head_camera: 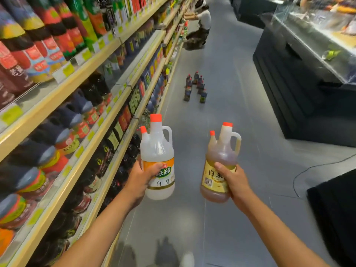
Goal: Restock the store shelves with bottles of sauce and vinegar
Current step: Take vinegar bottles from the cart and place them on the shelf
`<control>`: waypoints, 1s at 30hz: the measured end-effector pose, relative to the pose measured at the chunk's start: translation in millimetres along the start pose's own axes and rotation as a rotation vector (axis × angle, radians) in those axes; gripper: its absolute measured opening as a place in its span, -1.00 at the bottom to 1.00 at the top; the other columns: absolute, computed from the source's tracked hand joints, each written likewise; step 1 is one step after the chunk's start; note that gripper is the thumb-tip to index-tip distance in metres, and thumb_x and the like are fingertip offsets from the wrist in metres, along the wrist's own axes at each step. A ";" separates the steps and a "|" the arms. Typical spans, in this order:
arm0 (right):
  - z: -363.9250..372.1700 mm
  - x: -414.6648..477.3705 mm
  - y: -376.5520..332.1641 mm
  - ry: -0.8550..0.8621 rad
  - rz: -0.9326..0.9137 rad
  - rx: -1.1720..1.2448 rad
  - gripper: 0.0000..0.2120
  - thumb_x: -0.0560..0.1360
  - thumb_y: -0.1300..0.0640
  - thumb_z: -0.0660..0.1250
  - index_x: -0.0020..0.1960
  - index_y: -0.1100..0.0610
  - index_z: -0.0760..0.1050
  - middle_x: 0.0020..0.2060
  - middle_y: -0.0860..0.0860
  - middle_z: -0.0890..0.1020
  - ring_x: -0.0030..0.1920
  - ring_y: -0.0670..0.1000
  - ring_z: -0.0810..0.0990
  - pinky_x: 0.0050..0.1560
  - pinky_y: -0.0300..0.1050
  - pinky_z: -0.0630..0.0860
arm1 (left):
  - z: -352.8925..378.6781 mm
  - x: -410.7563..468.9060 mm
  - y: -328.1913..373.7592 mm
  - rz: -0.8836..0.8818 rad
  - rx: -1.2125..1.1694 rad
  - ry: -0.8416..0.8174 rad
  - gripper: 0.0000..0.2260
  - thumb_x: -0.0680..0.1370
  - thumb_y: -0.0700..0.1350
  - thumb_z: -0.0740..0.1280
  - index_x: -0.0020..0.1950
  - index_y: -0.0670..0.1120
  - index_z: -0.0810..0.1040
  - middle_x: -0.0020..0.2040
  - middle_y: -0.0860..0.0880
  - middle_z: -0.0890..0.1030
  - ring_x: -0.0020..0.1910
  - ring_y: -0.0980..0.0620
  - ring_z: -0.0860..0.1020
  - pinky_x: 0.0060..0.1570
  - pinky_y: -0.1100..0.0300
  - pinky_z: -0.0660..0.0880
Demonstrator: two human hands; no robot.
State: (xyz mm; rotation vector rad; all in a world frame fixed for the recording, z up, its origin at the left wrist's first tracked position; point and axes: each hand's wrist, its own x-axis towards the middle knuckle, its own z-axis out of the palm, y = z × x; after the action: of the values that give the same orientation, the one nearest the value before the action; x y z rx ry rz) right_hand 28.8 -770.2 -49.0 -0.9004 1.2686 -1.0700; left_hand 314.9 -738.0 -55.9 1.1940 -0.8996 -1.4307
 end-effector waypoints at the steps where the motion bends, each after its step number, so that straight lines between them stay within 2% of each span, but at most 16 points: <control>1: 1.9 18.5 -6.2 -0.006 0.000 0.000 -0.54 0.23 -0.07 0.59 0.07 0.06 0.62 -0.08 0.08 0.77 -0.10 0.07 0.76 -0.21 -0.11 0.66 | 1.2 16.6 2.9 0.001 -0.006 0.003 -0.15 0.25 0.22 0.67 0.46 0.00 0.47 0.24 -0.25 0.65 0.23 -0.29 0.64 0.18 -0.25 0.60; 3: 6.9 54.8 -16.6 -0.016 0.005 0.008 -0.61 0.28 -0.02 0.55 0.06 0.05 0.62 -0.09 0.08 0.77 -0.11 0.08 0.76 -0.22 -0.13 0.66 | 3.5 47.9 10.2 -0.002 -0.018 0.015 -0.13 0.24 0.22 0.67 0.47 -0.01 0.46 0.25 -0.25 0.65 0.23 -0.28 0.64 0.19 -0.27 0.59; 8: 23.7 145.4 -37.0 -0.021 0.022 0.001 -0.60 0.28 -0.02 0.56 0.07 0.05 0.62 -0.10 0.07 0.77 -0.11 0.08 0.77 -0.24 -0.13 0.66 | 5.2 136.6 31.0 0.005 -0.040 0.026 -0.06 0.19 0.22 0.70 0.47 -0.08 0.46 0.22 -0.25 0.67 0.20 -0.26 0.66 0.12 -0.13 0.63; 10: 31.4 181.7 -43.2 -0.015 0.021 -0.002 -0.61 0.28 -0.02 0.56 0.07 0.04 0.63 -0.09 0.08 0.77 -0.10 0.08 0.77 -0.23 -0.14 0.65 | 1.7 176.2 38.9 0.008 -0.037 0.021 -0.04 0.18 0.23 0.70 0.47 -0.08 0.46 0.23 -0.25 0.67 0.20 -0.25 0.66 0.13 -0.13 0.63; 13: 43.2 233.6 -55.9 0.007 0.006 -0.013 -0.48 0.20 -0.11 0.61 0.09 0.04 0.63 -0.08 0.07 0.77 -0.10 0.07 0.77 -0.24 -0.17 0.64 | -6.5 238.4 49.4 0.013 -0.019 0.013 -0.15 0.24 0.17 0.67 0.46 -0.03 0.46 0.24 -0.20 0.67 0.22 -0.22 0.66 0.13 -0.11 0.64; 15: 50.4 265.8 -65.8 0.023 -0.003 -0.025 -0.37 0.15 -0.18 0.60 0.14 0.07 0.63 -0.07 0.06 0.77 -0.08 0.06 0.76 -0.24 -0.19 0.64 | -10.6 278.3 57.4 0.001 0.003 0.004 -0.23 0.30 0.12 0.60 0.47 0.02 0.44 0.26 -0.18 0.67 0.25 -0.22 0.65 0.20 -0.20 0.61; 17: 54.7 297.3 -75.5 0.035 -0.010 -0.026 -0.33 0.14 -0.19 0.60 0.17 0.08 0.63 -0.05 0.06 0.77 -0.06 0.06 0.76 -0.23 -0.19 0.64 | -11.6 317.5 66.3 0.002 0.018 -0.021 -0.21 0.31 0.10 0.57 0.50 -0.01 0.42 0.27 -0.19 0.66 0.26 -0.23 0.64 0.26 -0.29 0.55; 22: 58.2 379.4 -101.3 0.049 0.002 -0.022 -0.30 0.13 -0.20 0.61 0.19 0.07 0.61 -0.01 0.08 0.76 0.00 0.11 0.75 -0.11 -0.05 0.67 | -0.7 406.6 89.1 -0.002 0.041 -0.028 -0.14 0.27 0.10 0.55 0.53 -0.08 0.39 0.30 -0.22 0.63 0.28 -0.24 0.62 0.30 -0.33 0.51; 26: 53.6 452.8 -121.7 0.042 -0.006 -0.043 -0.31 0.16 -0.18 0.61 0.21 0.08 0.61 0.00 0.09 0.76 0.01 0.12 0.75 -0.01 0.05 0.66 | 11.8 471.4 99.5 0.015 0.022 -0.029 -0.15 0.28 0.11 0.52 0.53 -0.06 0.38 0.32 -0.20 0.63 0.28 -0.21 0.62 0.28 -0.25 0.54; 28: 52.1 490.8 -131.1 0.006 -0.004 -0.069 -0.36 0.19 -0.14 0.61 0.20 0.07 0.61 -0.01 0.07 0.76 0.00 0.12 0.75 -0.04 0.03 0.66 | 17.7 500.9 102.6 0.026 -0.011 0.000 -0.17 0.28 0.10 0.51 0.52 -0.05 0.39 0.31 -0.19 0.64 0.27 -0.20 0.63 0.25 -0.19 0.58; 30: 48.6 530.5 -144.1 -0.022 -0.011 -0.089 -0.30 0.14 -0.17 0.62 0.21 0.07 0.60 -0.02 0.07 0.76 -0.01 0.11 0.75 -0.05 0.01 0.66 | 26.6 528.5 105.4 0.046 -0.056 0.053 -0.21 0.26 0.09 0.51 0.47 -0.04 0.43 0.28 -0.20 0.66 0.24 -0.21 0.65 0.16 -0.10 0.64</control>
State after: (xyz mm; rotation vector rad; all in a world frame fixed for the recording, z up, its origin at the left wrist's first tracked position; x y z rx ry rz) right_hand 52.8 -1321.4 -57.0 -0.9849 1.3020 -1.0164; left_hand 321.4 -1277.6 -59.4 1.1566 -0.8400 -1.3727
